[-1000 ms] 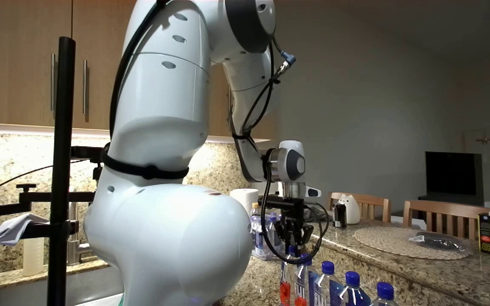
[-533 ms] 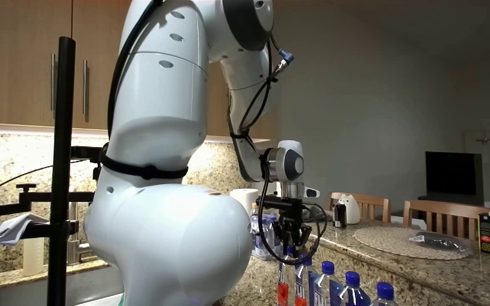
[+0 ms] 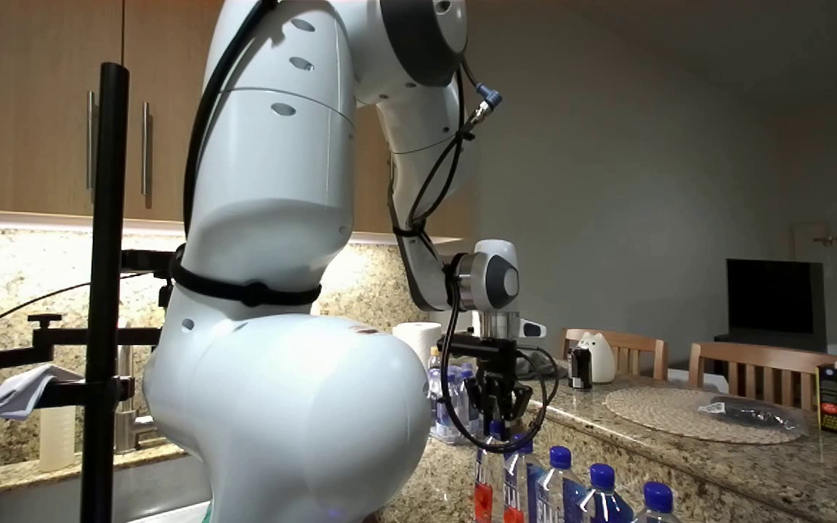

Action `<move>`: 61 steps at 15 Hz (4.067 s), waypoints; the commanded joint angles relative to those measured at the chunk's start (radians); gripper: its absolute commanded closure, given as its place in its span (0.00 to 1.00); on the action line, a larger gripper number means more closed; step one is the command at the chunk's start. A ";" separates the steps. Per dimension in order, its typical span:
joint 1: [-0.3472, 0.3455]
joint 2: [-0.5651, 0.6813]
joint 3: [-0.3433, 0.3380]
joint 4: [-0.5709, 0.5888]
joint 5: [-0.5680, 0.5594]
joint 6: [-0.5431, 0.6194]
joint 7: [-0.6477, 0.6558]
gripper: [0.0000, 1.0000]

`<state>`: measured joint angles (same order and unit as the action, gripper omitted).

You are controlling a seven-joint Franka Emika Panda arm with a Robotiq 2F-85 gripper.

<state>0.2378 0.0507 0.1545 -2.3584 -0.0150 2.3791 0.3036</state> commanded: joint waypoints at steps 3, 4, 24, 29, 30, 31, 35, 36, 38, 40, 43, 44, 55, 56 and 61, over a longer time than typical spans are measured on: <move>-0.020 -0.034 0.006 -0.029 0.007 0.007 -0.010 0.85; -0.020 -0.032 0.006 -0.026 0.005 0.006 -0.009 0.85; -0.023 -0.027 0.002 -0.022 -0.003 0.007 -0.009 0.85; -0.023 -0.025 0.002 -0.022 0.000 0.007 -0.011 0.85; -0.023 -0.024 0.002 -0.022 0.001 0.008 -0.012 0.85; -0.023 -0.024 0.003 -0.022 0.002 0.008 -0.012 0.85; -0.023 -0.024 0.003 -0.023 0.003 0.008 -0.013 0.60; -0.023 -0.024 0.003 -0.023 0.003 0.008 -0.013 0.57; -0.024 -0.024 0.003 -0.023 0.004 0.009 -0.013 0.56; -0.025 -0.025 0.003 -0.023 0.004 0.010 -0.014 0.58; -0.026 -0.026 0.003 -0.022 0.002 0.010 -0.013 0.61; -0.026 -0.027 0.003 -0.022 0.001 0.011 -0.013 0.59; -0.028 -0.067 0.000 -0.002 -0.060 0.046 0.007 0.38; -0.031 -0.083 -0.002 -0.002 -0.081 0.051 0.015 0.38; -0.067 -0.172 -0.011 -0.012 -0.186 0.038 0.056 0.01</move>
<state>0.2044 -0.0484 0.1366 -2.3368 -0.1338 2.4236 0.3057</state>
